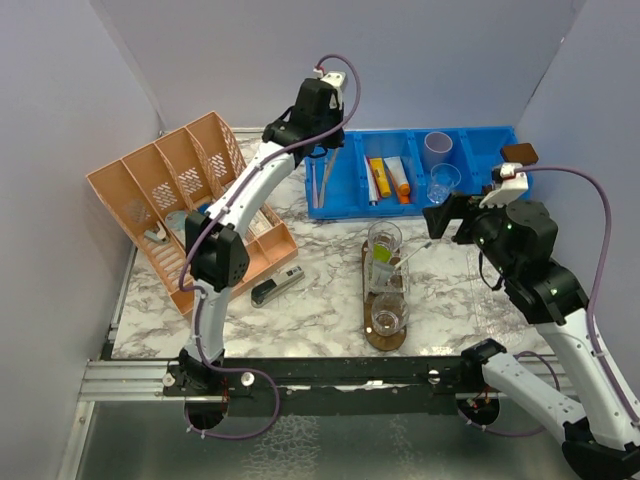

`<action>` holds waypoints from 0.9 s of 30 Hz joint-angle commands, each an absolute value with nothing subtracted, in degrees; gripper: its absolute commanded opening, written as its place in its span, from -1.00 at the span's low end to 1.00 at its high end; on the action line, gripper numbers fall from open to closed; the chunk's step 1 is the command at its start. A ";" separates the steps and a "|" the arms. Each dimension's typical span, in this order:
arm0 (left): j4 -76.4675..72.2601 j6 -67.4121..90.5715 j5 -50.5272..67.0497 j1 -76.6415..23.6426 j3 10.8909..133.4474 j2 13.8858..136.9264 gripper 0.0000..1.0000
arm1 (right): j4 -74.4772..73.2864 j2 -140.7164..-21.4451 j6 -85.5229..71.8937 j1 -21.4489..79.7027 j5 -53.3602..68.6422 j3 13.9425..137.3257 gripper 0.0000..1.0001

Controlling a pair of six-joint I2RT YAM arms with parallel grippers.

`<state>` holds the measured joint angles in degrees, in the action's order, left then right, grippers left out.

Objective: Prepare toiletry sets of a toothbrush and toothpaste on the tray
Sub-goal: Pick up the toothbrush from the storage box.

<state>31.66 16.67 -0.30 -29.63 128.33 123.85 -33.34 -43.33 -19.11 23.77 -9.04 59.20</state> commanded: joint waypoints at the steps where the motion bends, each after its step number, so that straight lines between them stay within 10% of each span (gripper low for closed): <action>1: 28.85 19.45 10.70 -29.62 121.97 115.13 -1.00 | -34.52 -42.49 -20.58 23.47 0.34 60.35 0.85; 11: 3.54 18.67 23.27 -30.07 86.20 89.48 -1.00 | -22.15 -43.38 -31.28 23.47 24.40 56.08 0.84; 27: -5.74 -8.50 -7.04 -47.05 65.71 71.90 -1.00 | 2.68 -62.49 -45.63 23.55 33.17 58.46 0.70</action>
